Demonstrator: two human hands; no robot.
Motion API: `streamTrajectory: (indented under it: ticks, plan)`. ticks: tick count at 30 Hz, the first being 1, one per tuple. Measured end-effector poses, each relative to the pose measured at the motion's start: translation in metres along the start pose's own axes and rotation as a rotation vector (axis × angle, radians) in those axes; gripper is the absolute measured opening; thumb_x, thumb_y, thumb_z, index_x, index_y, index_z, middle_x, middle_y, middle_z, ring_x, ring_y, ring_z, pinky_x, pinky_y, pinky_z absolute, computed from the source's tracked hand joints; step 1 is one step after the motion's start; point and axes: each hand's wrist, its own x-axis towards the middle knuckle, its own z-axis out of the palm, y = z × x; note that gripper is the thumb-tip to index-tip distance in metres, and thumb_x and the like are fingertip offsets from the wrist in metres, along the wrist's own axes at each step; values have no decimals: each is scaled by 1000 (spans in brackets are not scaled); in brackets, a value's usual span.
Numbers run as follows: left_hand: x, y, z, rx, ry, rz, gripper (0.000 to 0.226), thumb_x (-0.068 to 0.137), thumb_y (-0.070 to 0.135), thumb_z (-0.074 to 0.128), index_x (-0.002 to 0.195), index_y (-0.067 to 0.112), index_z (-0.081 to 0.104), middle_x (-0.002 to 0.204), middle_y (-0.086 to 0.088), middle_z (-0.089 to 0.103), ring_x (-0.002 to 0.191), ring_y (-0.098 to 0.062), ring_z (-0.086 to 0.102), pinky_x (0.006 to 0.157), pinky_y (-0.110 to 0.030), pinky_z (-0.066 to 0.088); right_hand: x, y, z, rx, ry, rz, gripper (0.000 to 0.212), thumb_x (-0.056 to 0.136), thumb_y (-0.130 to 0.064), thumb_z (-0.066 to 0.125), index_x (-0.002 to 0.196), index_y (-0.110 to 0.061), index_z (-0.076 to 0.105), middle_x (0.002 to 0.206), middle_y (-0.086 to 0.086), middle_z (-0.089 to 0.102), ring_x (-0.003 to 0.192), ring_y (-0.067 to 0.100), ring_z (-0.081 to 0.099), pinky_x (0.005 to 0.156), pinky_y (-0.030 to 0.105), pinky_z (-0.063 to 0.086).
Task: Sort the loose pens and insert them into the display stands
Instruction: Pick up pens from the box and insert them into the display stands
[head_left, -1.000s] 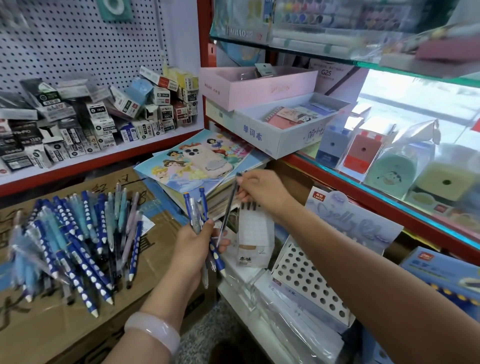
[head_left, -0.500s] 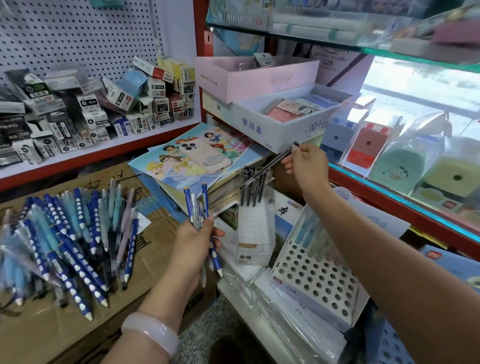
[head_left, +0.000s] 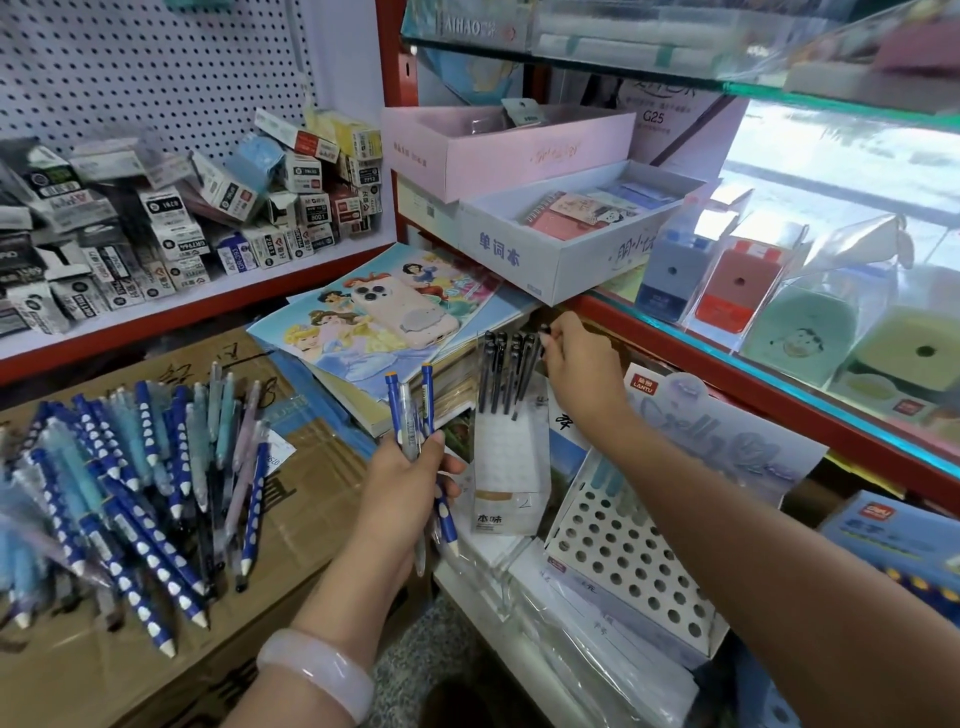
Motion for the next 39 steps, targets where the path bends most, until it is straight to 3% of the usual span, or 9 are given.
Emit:
streamTrajectory:
  ticks: [10, 15, 19, 22, 26, 30, 32, 35, 39]
  plan:
    - [0, 0, 2, 13, -15, 9, 18, 97, 16, 46, 100, -1, 53, 67, -7, 61, 38, -6, 50, 38, -20, 42, 1, 6, 9, -17, -41, 13, 20, 97, -24, 47, 100, -7, 57, 93, 12, 63, 85, 29, 60, 78, 44, 51]
    - [-3, 3, 3, -48, -32, -26, 11, 96, 14, 47, 91, 7, 54, 67, -7, 62, 44, -11, 52, 48, -26, 45, 1, 12, 18, -47, -41, 7, 21, 94, -23, 53, 101, -7, 64, 102, 10, 54, 94, 24, 52, 82, 38, 48]
    - [-6, 4, 2, -87, -51, -38, 11, 96, 13, 48, 87, 10, 55, 68, -7, 63, 48, -14, 53, 53, -28, 46, 1, 10, 15, -30, -84, 45, 20, 93, -24, 55, 102, -8, 63, 102, 8, 51, 92, 22, 53, 79, 32, 46]
    - [-9, 4, 0, -103, -67, -38, 10, 95, 13, 49, 88, 9, 55, 66, -6, 64, 48, -14, 54, 52, -27, 46, -6, -3, 4, 81, -1, 70, 19, 92, -28, 56, 101, -12, 61, 96, 0, 51, 84, 13, 51, 72, 27, 43]
    - [-18, 5, 0, -109, -126, -36, 9, 95, 13, 49, 90, 10, 56, 65, -4, 66, 48, -12, 55, 47, -21, 48, -29, -35, -15, 493, -314, 75, 29, 95, -31, 51, 89, -8, 66, 82, 4, 64, 65, 3, 51, 61, 22, 42]
    - [-29, 10, 2, -115, -201, -9, 12, 95, 16, 49, 95, 9, 60, 68, -6, 66, 49, -11, 57, 46, -20, 47, -53, -56, -28, 719, -627, 109, 20, 94, -23, 54, 80, -11, 62, 70, -1, 56, 64, 3, 53, 58, 13, 47]
    - [-36, 14, 5, -158, -237, -2, 16, 95, 18, 48, 96, 9, 61, 68, -5, 67, 50, -12, 58, 47, -21, 48, -59, -57, -34, 789, -653, 135, 21, 94, -18, 55, 76, -8, 59, 69, 4, 55, 61, 6, 52, 60, 15, 48]
    - [-48, 20, 12, -235, -260, -30, 18, 96, 20, 47, 94, 9, 61, 67, -6, 69, 51, -14, 62, 49, -22, 52, -65, -53, -51, 833, -661, 157, 19, 94, -14, 54, 92, 2, 63, 85, 19, 59, 65, 7, 53, 66, 16, 51]
    - [-63, 22, 25, -297, -272, -53, 23, 95, 21, 47, 90, 4, 62, 63, -8, 69, 55, -17, 67, 56, -25, 57, -76, -41, -83, 841, -631, 125, 14, 92, -11, 56, 79, -6, 59, 70, 6, 58, 57, 3, 55, 61, 11, 51]
